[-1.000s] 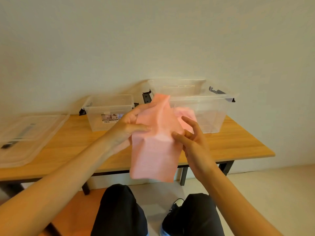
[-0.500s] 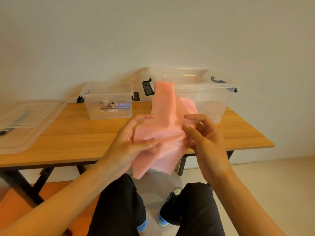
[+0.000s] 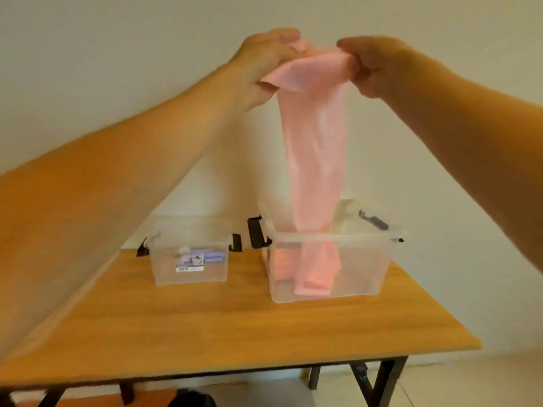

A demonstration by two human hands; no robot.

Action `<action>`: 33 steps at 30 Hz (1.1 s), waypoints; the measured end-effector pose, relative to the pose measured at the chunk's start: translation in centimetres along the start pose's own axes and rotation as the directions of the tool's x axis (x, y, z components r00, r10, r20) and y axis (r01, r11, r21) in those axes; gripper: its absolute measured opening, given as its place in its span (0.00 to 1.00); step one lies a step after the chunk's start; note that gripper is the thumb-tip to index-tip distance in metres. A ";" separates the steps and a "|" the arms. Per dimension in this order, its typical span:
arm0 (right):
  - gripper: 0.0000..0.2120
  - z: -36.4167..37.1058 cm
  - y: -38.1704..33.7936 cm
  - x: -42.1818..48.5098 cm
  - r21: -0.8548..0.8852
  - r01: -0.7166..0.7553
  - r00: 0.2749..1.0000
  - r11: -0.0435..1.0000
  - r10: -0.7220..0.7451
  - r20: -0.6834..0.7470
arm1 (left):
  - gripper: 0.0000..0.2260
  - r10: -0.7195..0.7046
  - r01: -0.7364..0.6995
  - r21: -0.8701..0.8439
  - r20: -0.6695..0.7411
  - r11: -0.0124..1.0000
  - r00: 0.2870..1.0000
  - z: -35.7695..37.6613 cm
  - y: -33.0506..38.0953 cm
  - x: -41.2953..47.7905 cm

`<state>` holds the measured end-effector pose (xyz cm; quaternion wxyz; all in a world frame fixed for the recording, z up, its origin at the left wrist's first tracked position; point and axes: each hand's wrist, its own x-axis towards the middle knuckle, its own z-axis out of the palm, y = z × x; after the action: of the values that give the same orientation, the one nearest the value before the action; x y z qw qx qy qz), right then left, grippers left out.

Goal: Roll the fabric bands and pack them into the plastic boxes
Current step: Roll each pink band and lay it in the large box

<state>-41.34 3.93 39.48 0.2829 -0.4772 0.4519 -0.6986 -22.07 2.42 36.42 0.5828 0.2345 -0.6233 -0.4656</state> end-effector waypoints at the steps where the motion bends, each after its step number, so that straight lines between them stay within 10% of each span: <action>1: 0.11 0.2 -0.7 1.2 0.010 -0.073 0.997 0.997 0.073 0.025 | 0.21 -0.013 0.013 -0.010 0.023 1.000 1.000 0.4 1.1 1.4; 7: 0.05 -0.2 -2.8 4.0 0.012 -0.379 0.897 0.925 0.365 0.250 | 0.19 -0.023 0.026 -0.031 0.096 0.999 0.995 0.1 3.6 7.8; 15: 0.13 0.4 -4.8 7.8 0.006 0.013 0.996 1.000 -0.013 0.087 | 0.21 -0.027 0.043 -0.189 0.087 0.981 0.996 -0.8 2.2 9.4; 33: 0.12 -5.1 21.6 -25.5 -0.032 -0.133 0.979 0.991 0.136 0.151 | 0.23 -0.292 0.310 -0.228 0.108 0.923 0.950 -5.2 -18.8 -24.8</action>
<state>-37.04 17.55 8.80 0.3579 -0.5007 0.4679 -0.6342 -16.64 12.99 7.21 0.5055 0.2377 -0.5391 -0.6303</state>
